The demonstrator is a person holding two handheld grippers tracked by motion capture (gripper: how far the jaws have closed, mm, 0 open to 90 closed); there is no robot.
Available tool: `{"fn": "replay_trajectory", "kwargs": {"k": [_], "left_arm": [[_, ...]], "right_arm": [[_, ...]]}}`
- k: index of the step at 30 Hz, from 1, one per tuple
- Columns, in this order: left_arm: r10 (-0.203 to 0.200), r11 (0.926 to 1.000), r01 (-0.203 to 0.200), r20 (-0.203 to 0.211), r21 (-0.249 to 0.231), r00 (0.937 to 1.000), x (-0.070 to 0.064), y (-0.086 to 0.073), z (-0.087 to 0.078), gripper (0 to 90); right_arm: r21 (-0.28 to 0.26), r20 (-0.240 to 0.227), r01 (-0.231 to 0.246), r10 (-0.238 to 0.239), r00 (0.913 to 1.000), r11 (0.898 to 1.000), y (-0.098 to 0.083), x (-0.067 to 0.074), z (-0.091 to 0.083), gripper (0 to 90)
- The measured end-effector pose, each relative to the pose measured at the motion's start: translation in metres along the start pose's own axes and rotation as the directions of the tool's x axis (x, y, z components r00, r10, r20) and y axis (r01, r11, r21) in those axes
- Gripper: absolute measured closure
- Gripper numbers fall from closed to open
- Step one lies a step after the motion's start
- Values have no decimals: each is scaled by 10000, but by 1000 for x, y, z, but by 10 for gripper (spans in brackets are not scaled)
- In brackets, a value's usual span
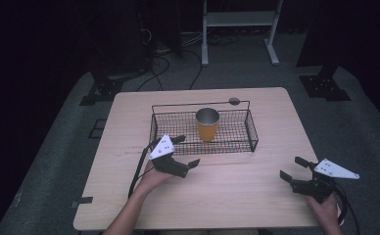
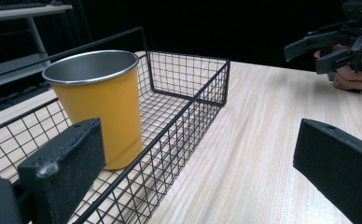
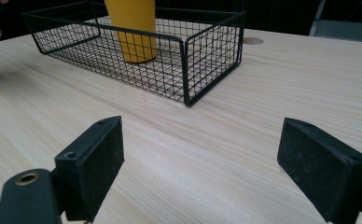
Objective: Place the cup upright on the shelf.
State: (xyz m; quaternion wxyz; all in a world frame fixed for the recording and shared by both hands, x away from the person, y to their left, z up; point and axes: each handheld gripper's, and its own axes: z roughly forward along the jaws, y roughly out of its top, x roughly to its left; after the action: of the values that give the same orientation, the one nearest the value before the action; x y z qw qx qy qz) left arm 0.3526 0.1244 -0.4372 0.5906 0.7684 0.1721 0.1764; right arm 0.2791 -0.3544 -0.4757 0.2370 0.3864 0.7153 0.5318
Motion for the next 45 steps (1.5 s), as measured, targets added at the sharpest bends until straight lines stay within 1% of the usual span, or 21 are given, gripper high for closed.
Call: {"fn": "replay_trajectory", "kwargs": {"k": [9, 10, 17, 22, 26, 27, 30, 31, 33, 36, 41, 42, 45], "left_arm": [[33, 10000, -32, -82, 51, 10000, -5, -7, -3, 14], [19, 9999, -18, -51, 164, 10000, -6, -7, -4, 14], [-5, 10000, 5, -147, 35, 9999, -9, -11, -7, 14], [-150, 9999, 150, -254, 3, 9996, -11, -16, -12, 14], [-150, 9999, 147, -396, -68, 9991, -12, -18, -16, 14], [-230, 9996, 222, -472, -172, 9986, -12, -20, -18, 14], [-260, 9995, 251, -533, -183, 9982, -13, -22, -20, 14], [-354, 9993, 347, -542, -143, 9979, -13, -24, -22, 14], [-359, 9993, 353, -542, -116, 9979, -14, -24, -22, 14], [-281, 9994, 267, -672, -217, 9973, -17, -26, -26, 15], [-240, 9995, 223, -799, -221, 9965, -20, -30, -30, 14], [-260, 9996, 249, -807, -149, 9964, -21, -30, -31, 14], [-177, 9995, 151, -939, -290, 9954, -26, -33, -35, 14]], "right_arm": [[0, 12, -1, 1, 10000, 10000, 0, 0, 0, 135], [-5, 10, 10, -10, 10000, 10000, 0, 0, 0, 135], [2, 17, -1, 1, 10000, 10000, 0, 0, 0, 135], [8, 21, 2, -2, 10000, 10000, 0, 0, 0, 135], [9, 26, 3, -3, 10000, 10000, 0, 0, 0, 135], [11, 25, -2, 2, 10000, 10000, 0, 0, 0, 135], [8, 25, -3, 3, 10000, 10000, 0, 0, 0, 135], [13, 27, 3, -3, 10000, 10000, 0, 0, 0, 135], [12, 28, 0, 0, 10000, 10000, 0, 0, 0, 135], [9, 36, -6, 6, 10000, 10000, 0, 0, 0, 135], [21, 40, -9, 9, 10000, 10000, 0, 0, 0, 135], [19, 41, -7, 7, 10000, 10000, 0, 0, 0, 135], [15, 40, 11, -11, 10000, 10000, 0, 0, 0, 135]]}}
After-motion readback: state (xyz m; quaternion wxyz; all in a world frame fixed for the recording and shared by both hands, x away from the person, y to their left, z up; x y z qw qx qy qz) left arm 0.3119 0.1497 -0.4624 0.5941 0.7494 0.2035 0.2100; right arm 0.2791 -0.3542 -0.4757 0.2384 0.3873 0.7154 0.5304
